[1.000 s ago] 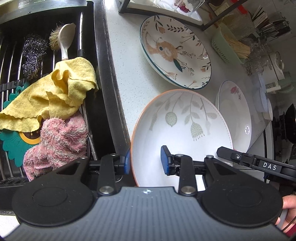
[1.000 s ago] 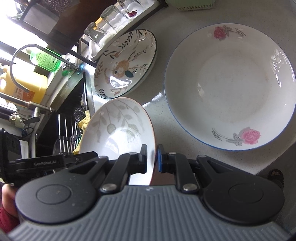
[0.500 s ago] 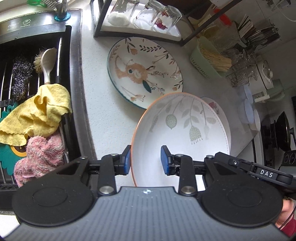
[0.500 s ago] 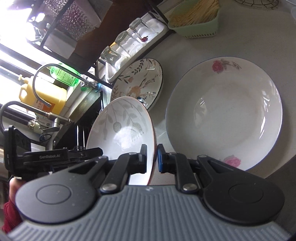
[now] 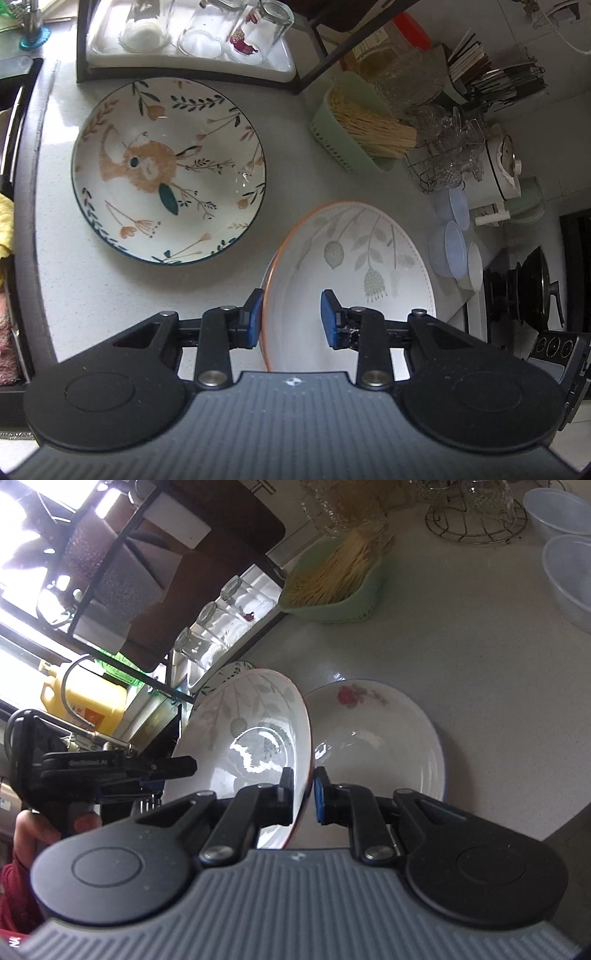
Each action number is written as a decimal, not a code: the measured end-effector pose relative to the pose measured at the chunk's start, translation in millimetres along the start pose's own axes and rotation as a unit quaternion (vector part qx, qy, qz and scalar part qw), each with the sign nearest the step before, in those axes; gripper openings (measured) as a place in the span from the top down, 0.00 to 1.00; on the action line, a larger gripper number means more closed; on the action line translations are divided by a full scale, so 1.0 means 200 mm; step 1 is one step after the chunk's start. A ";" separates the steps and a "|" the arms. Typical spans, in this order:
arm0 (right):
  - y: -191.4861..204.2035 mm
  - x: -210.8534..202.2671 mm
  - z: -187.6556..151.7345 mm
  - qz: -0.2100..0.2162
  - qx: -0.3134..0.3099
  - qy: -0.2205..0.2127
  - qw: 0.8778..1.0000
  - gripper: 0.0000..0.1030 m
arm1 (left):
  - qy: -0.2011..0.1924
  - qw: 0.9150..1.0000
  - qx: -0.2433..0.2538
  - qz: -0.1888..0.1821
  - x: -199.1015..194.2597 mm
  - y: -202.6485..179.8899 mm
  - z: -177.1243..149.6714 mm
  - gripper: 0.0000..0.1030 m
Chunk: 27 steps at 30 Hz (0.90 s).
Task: Organize plates and bowls
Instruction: 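Lift the leaf-pattern plate with both grippers over the rose-pattern plate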
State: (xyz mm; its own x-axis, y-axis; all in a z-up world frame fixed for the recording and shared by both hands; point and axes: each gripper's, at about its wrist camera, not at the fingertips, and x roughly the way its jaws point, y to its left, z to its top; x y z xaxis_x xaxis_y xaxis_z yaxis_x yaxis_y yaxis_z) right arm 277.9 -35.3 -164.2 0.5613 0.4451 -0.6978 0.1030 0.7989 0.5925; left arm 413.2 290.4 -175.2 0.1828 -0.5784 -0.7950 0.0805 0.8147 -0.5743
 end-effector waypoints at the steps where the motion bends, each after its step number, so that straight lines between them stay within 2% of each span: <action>1: -0.02 -0.01 0.01 0.001 -0.003 -0.002 1.000 0.85 | 0.005 1.000 -0.002 -0.001 0.03 -0.01 0.01 0.65; 13: -0.19 0.06 0.00 -0.027 0.008 -0.007 1.000 0.85 | 0.031 0.998 0.023 0.044 0.25 -0.14 0.06 0.65; 18: -0.24 0.07 0.00 -0.027 0.012 -0.010 1.000 0.85 | 0.029 0.998 0.019 0.044 0.28 -0.15 0.07 0.65; 27: -0.23 0.15 0.00 -0.040 -0.017 0.004 0.999 0.85 | 0.032 0.995 0.038 0.084 0.29 -0.20 0.06 0.65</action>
State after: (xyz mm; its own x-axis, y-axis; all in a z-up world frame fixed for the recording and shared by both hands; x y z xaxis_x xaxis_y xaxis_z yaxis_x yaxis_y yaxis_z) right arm 289.8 -59.3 -213.1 0.5466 0.3826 -0.7449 0.1188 0.8451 0.5213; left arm 433.5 224.9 -197.1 0.1374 -0.4334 -0.8906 0.1281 0.8994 -0.4179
